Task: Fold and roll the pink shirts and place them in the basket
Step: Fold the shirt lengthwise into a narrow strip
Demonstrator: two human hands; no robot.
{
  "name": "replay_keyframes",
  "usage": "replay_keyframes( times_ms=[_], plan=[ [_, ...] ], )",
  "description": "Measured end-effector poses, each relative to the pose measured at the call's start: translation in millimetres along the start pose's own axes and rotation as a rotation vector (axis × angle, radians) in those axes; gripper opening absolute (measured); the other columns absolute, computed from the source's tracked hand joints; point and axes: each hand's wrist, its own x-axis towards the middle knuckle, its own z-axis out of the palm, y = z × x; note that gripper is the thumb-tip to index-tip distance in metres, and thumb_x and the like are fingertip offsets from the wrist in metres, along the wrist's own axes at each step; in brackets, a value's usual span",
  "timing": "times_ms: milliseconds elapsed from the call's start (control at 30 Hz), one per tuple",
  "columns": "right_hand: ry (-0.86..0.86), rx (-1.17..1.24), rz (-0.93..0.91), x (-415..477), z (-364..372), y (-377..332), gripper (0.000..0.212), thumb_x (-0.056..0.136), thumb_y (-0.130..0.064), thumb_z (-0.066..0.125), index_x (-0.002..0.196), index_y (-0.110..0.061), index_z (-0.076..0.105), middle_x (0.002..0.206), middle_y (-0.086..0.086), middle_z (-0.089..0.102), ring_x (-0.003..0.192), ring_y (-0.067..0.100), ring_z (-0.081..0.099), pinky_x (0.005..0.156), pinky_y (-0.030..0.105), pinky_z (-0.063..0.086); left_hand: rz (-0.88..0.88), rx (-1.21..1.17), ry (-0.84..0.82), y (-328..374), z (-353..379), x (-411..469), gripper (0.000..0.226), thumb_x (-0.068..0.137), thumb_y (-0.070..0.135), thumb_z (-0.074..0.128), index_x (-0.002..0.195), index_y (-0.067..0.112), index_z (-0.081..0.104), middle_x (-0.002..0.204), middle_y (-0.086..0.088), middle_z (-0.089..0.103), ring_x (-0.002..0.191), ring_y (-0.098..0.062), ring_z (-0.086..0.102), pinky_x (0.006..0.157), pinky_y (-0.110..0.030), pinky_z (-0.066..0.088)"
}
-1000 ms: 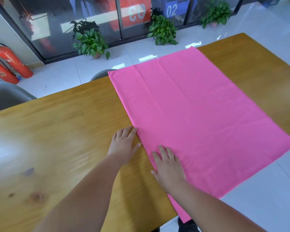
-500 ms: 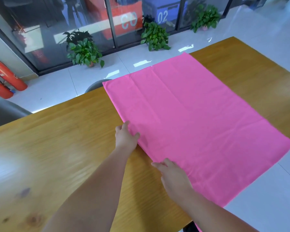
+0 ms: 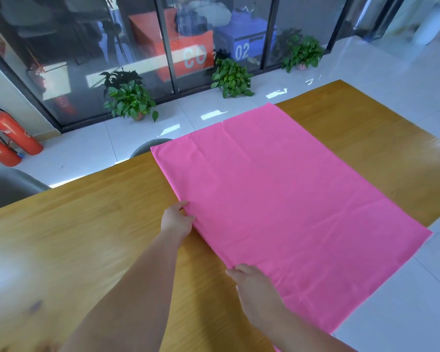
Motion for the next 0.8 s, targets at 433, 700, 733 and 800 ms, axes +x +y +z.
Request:
replay_keyframes(
  times_ms=[433,700,733,800],
  plan=[
    [0.076,-0.133,0.048,-30.2,-88.0,-30.5,0.074,0.092,-0.077,0.039,0.147,-0.031,0.054,0.136,-0.014,0.06,0.128,0.019,0.045,0.109,0.039,0.042,0.056,-0.181,-0.051,45.3,-43.7,-46.6,0.076,0.087,0.032,0.083,0.155,0.02,0.053,0.144,-0.01,0.063,0.126,-0.034,0.064,0.108,-0.046,0.053],
    [0.262,-0.134,0.185,-45.0,-157.2,9.8,0.093,0.092,-0.088,0.023,0.161,-0.028,0.037,0.16,-0.014,0.043,0.141,0.018,0.039,0.114,0.039,0.04,0.293,-0.253,-0.219,138.0,-10.8,-61.7,0.094,0.09,0.042,0.082,0.166,0.019,0.032,0.171,-0.005,0.03,0.154,-0.028,0.035,0.123,-0.047,0.034],
    [0.278,-0.122,0.198,-45.8,-163.7,16.4,0.093,0.092,-0.088,0.024,0.161,-0.027,0.036,0.161,-0.014,0.041,0.142,0.018,0.039,0.114,0.038,0.041,0.313,-0.249,-0.224,148.8,-4.0,-62.4,0.094,0.09,0.042,0.082,0.166,0.019,0.031,0.171,-0.005,0.03,0.155,-0.028,0.033,0.123,-0.047,0.033],
    [0.292,-0.105,0.22,-46.4,-175.5,30.6,0.091,0.094,-0.086,0.026,0.162,-0.026,0.035,0.162,-0.013,0.039,0.143,0.018,0.039,0.114,0.039,0.041,0.335,-0.226,-0.237,169.3,11.2,-62.2,0.093,0.091,0.041,0.082,0.166,0.019,0.031,0.171,-0.007,0.032,0.155,-0.028,0.033,0.124,-0.046,0.032]
  ],
)
